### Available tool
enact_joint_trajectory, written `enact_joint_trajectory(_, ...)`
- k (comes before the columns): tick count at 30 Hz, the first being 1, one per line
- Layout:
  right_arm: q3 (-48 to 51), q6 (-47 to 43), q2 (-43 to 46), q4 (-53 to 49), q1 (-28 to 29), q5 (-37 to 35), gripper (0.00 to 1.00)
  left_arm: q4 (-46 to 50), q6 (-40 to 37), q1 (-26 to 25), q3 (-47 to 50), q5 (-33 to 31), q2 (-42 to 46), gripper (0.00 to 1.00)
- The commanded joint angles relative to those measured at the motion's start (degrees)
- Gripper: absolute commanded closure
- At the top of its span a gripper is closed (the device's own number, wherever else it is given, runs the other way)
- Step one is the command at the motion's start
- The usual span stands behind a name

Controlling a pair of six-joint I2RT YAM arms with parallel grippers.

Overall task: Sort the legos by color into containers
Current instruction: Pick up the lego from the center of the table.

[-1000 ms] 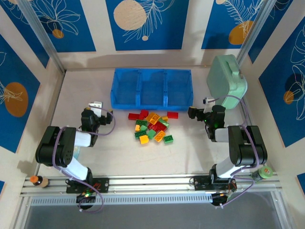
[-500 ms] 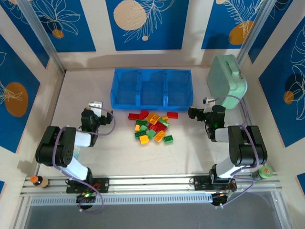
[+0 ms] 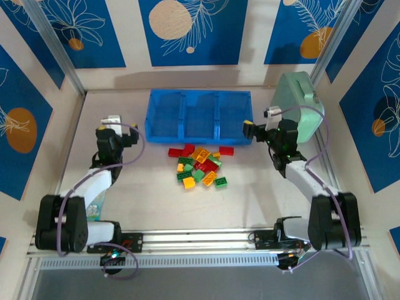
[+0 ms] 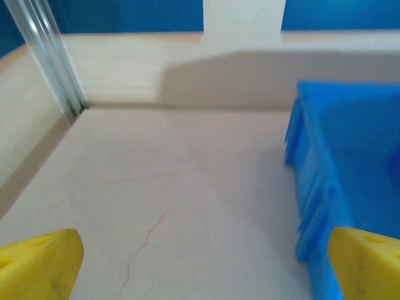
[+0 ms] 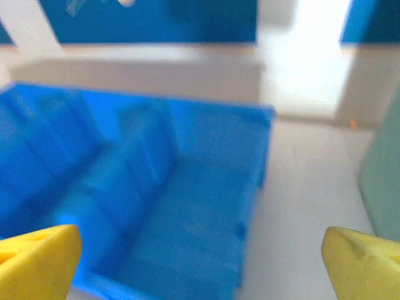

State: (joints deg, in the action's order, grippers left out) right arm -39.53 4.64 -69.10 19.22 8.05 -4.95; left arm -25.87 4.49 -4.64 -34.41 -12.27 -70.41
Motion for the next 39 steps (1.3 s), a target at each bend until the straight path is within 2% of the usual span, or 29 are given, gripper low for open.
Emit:
enact_joint_trajectory(1, -8.8, 11.7, 3.0, -27.9, 3.3, -7.1, 0.01, 16.1, 5.9, -1.0, -5.3, 2.4, 4.1, 0.00)
enact_joint_trajectory(2, -10.2, 20.6, 2.6, -32.7, 2.9, -11.3, 0.01, 18.4, 6.4, -1.5, -6.4, 4.2, 5.1, 0.00)
enact_joint_trajectory(3, -11.5, 26.6, 1.9, -36.2, 1.3, -7.9, 0.01, 20.7, 6.5, -2.3, -7.2, 5.9, 6.2, 0.01)
enact_joint_trajectory(4, -12.7, 26.7, 1.2, -37.6, -0.4, 0.4, 0.01, 23.7, 6.9, -3.3, -8.2, 6.7, 7.2, 0.01)
enact_joint_trajectory(5, -13.6, 28.0, 0.7, -39.4, -0.3, 2.5, 0.01, 26.5, 7.8, -4.1, -9.2, 6.7, 7.7, 0.01)
enact_joint_trajectory(8, -15.1, 28.4, 0.3, -42.6, 4.3, -0.6, 0.01, 32.1, 11.3, -8.5, -10.4, 11.1, 8.7, 0.04)
enact_joint_trajectory(10, -16.1, 28.2, -0.4, -44.4, 7.5, -3.6, 0.01, 34.3, 12.9, -13.6, -10.4, 11.8, 7.9, 0.05)
enact_joint_trajectory(13, -17.4, 28.7, -2.4, -46.8, 10.6, -3.7, 0.01, 36.4, 14.4, -21.3, -11.1, 11.8, 4.7, 0.08)
enact_joint_trajectory(16, -17.2, 29.0, -3.5, -47.7, 13.5, -4.1, 0.01, 35.1, 16.4, -25.6, -11.1, 13.0, 0.0, 0.10)
enact_joint_trajectory(22, -16.6, 28.8, -4.0, -48.4, 18.3, -4.0, 0.14, 34.5, 20.5, -25.2, -12.8, 12.3, -8.1, 0.16)
enact_joint_trajectory(26, -16.3, 28.6, -3.2, -48.9, 20.7, -5.6, 0.18, 33.3, 22.6, -21.9, -15.0, 17.3, -13.6, 0.22)
enact_joint_trajectory(33, -15.4, 28.5, -1.6, -49.4, 21.4, -6.3, 0.22, 34.8, 23.0, -18.8, -20.9, 19.8, -23.1, 0.32)
enact_joint_trajectory(39, -15.3, 28.5, -0.6, -50.2, 21.3, -7.5, 0.22, 36.5, 22.2, -18.8, -24.6, 18.1, -27.5, 0.33)
